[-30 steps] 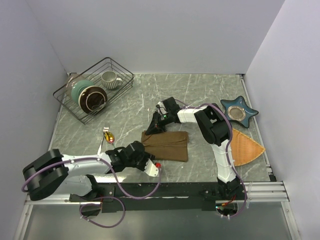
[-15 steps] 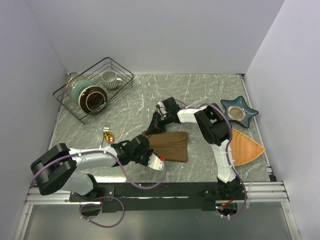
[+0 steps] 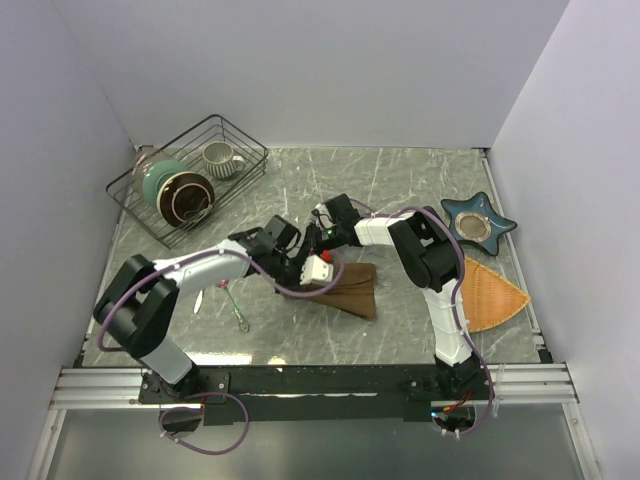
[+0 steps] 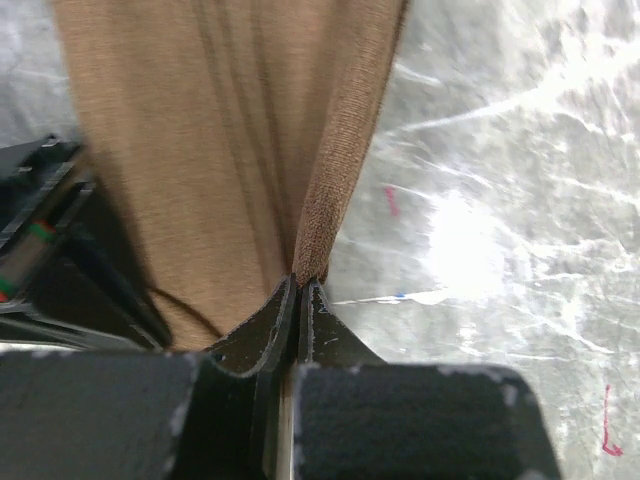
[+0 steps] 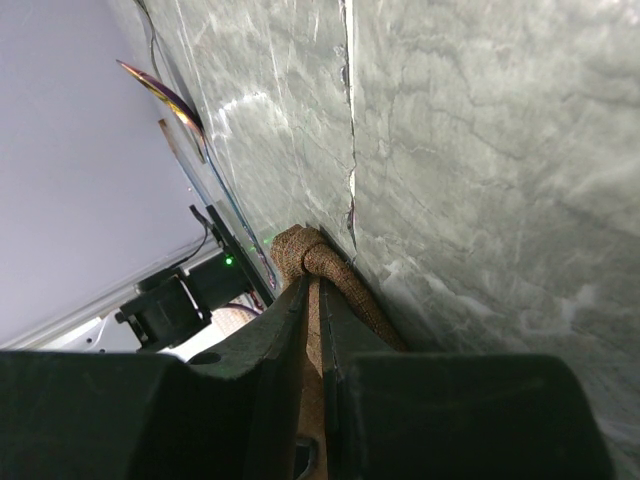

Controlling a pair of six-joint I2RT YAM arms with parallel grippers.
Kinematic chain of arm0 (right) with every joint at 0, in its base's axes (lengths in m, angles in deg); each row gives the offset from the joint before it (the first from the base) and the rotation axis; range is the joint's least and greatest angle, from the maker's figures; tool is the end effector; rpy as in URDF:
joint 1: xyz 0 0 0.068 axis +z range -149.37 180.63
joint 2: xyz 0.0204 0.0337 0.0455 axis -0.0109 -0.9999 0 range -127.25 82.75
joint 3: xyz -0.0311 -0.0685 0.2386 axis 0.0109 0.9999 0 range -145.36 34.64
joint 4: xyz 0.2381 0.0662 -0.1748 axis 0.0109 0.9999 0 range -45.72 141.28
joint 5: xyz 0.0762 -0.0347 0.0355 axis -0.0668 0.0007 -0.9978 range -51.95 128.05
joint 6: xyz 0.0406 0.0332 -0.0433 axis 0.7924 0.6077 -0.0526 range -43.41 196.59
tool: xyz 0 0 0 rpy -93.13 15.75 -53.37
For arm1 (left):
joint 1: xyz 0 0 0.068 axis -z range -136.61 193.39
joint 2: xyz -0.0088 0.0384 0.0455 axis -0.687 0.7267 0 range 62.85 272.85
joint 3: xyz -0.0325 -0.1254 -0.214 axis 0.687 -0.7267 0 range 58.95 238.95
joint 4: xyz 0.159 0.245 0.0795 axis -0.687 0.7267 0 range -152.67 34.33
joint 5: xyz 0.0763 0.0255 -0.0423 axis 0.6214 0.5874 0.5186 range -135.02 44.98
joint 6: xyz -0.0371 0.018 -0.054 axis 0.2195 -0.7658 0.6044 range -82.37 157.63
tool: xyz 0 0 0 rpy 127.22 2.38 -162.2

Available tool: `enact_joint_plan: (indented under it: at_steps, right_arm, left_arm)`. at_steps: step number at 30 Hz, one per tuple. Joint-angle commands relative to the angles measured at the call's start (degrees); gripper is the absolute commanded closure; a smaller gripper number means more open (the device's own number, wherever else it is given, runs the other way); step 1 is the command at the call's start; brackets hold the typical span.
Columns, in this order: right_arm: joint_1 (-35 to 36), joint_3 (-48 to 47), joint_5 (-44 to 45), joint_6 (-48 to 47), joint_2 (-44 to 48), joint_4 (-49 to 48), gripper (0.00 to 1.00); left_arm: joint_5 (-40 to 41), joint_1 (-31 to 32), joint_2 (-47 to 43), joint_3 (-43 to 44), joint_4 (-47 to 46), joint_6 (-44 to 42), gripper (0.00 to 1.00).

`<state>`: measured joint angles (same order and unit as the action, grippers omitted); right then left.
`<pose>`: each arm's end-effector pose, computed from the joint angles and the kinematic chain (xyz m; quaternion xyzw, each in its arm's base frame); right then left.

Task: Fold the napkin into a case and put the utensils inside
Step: Fold the 2/3-rectangle-folded napkin at the center of the board.

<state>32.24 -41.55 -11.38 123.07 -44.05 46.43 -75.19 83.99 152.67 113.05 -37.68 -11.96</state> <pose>0.3699 0.2764 0.0339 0.0210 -0.8709 -0.4904 0.0244 0.2463 -0.2472 0.1286 0.7081 0.6129 -0.2319 0.2632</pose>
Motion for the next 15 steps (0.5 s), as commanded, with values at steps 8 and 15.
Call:
enact_joint_plan:
  at_steps: [8,15]
  right_arm:
    - [1.4,1.2,6.5,-1.8,-3.8,3.4,0.82]
    - [1.7,1.4,6.2,-1.7,-4.2,3.5,0.82]
  left_arm:
    - [-12.2,-7.7,10.5,12.9,5.9,4.4,0.97]
    - [-11.7,-10.2,13.1,13.7,2.4,8.7,0.97]
